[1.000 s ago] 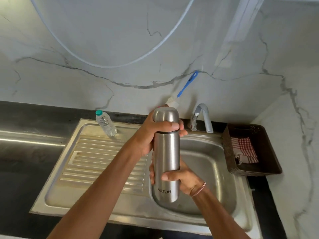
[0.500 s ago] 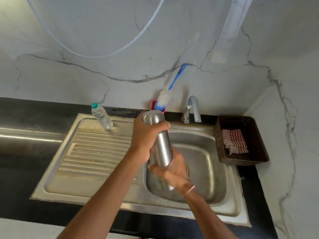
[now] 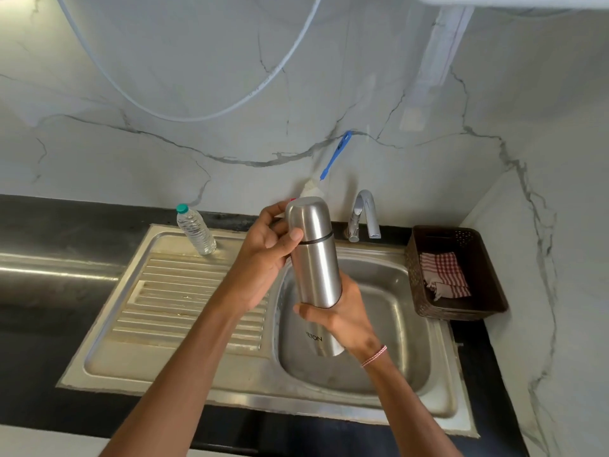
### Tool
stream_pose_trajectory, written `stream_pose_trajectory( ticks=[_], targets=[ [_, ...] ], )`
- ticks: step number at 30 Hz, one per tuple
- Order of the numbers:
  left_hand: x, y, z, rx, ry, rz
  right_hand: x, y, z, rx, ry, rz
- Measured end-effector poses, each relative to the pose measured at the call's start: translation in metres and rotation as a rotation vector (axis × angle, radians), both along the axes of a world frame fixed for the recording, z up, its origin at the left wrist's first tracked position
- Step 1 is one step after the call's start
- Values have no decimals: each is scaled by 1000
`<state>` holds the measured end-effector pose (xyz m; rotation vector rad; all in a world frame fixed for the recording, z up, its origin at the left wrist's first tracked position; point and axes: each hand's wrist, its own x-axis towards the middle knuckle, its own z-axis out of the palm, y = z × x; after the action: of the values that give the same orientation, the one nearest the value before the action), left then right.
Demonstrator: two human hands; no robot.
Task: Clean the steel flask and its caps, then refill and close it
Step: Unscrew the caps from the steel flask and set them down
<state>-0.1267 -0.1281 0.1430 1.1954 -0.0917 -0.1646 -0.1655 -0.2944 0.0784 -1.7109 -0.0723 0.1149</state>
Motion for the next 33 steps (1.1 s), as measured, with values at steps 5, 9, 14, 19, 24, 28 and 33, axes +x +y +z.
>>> stream_pose_trajectory(
  ticks=[5,9,14,19,24,28,33],
  targets=[
    [1,-6,15,317,-70,177,-2,4,1,-160,-26,-96],
    [-1,-15,19,499,-83,253,-6,8,-1,-271,-65,-120],
    [-9,-5,14,225,-76,-21,-7,10,1,-242,-91,-140],
    [-12,7,19,265,-139,31,-6,10,5,-234,-112,-145],
    [-12,-1,27,353,-135,179,-7,17,10,-199,-126,-150],
    [-11,-2,27,562,-195,289,-2,21,23,-240,-204,-140],
    [-16,-8,28,813,-304,333,2,26,24,-301,-273,-158]
  ],
)
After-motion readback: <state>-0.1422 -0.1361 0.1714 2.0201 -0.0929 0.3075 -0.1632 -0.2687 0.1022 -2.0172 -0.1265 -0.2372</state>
